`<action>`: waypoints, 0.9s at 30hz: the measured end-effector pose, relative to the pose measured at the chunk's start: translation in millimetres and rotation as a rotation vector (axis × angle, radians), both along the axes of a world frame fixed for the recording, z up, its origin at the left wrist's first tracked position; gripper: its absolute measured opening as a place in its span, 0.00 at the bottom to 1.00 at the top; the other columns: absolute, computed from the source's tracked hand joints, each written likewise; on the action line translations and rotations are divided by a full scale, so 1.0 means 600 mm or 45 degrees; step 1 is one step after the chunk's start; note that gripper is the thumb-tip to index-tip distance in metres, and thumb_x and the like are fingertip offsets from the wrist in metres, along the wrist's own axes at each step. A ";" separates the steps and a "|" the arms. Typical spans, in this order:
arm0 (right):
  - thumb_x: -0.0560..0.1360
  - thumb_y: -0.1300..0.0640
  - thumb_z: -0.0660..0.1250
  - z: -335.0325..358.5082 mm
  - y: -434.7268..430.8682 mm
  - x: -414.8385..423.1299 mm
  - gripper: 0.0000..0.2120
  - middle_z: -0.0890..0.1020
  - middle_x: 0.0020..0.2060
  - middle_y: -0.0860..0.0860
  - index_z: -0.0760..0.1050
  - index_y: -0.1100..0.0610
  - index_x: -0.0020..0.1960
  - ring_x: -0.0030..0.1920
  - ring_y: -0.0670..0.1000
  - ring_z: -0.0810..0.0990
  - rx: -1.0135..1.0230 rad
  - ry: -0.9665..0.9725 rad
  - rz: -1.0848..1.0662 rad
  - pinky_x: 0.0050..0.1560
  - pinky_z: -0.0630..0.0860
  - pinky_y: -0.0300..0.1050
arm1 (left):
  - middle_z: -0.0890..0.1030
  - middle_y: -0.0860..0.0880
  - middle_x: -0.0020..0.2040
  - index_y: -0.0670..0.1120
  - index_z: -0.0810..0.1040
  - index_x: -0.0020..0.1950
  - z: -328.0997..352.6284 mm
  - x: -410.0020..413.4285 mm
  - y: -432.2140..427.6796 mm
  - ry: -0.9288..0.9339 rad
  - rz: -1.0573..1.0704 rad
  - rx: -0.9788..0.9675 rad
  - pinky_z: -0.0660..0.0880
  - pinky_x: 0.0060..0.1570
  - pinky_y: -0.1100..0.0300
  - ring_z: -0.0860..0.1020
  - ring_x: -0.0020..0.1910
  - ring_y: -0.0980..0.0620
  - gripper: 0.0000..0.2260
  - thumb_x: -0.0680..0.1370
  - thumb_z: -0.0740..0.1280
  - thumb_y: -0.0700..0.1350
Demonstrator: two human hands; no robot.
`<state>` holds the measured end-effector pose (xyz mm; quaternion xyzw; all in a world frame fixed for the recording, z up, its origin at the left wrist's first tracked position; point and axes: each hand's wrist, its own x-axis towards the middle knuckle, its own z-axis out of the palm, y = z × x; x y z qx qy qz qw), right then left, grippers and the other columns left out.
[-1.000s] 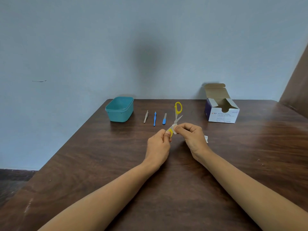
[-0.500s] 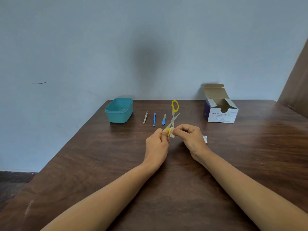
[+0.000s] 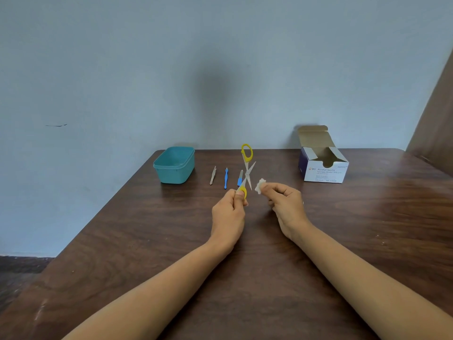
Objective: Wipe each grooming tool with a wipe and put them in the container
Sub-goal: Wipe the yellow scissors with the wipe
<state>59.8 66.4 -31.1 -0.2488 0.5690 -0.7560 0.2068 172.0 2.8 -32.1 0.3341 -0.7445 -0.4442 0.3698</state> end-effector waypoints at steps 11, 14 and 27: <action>0.72 0.61 0.71 0.010 0.004 -0.002 0.07 0.81 0.33 0.50 0.84 0.56 0.35 0.33 0.45 0.68 -0.113 -0.284 0.100 0.34 0.67 0.36 | 0.75 0.54 0.34 0.43 0.77 0.43 -0.003 0.001 0.004 -0.094 -0.134 -0.099 0.66 0.34 0.68 0.70 0.33 0.59 0.16 0.83 0.57 0.51; 0.71 0.60 0.71 0.011 0.005 -0.001 0.05 0.83 0.33 0.48 0.85 0.56 0.37 0.34 0.45 0.68 -0.081 -0.252 0.118 0.36 0.67 0.37 | 0.76 0.54 0.35 0.43 0.77 0.44 -0.002 0.002 0.004 -0.106 -0.147 -0.106 0.68 0.39 0.61 0.71 0.35 0.57 0.16 0.83 0.56 0.51; 0.72 0.60 0.72 0.011 0.006 0.005 0.08 0.83 0.31 0.46 0.84 0.55 0.35 0.30 0.41 0.70 -0.094 -0.120 -0.022 0.34 0.66 0.34 | 0.76 0.53 0.35 0.45 0.75 0.44 0.000 0.003 0.005 -0.276 -0.226 -0.191 0.71 0.41 0.55 0.72 0.36 0.56 0.16 0.83 0.55 0.53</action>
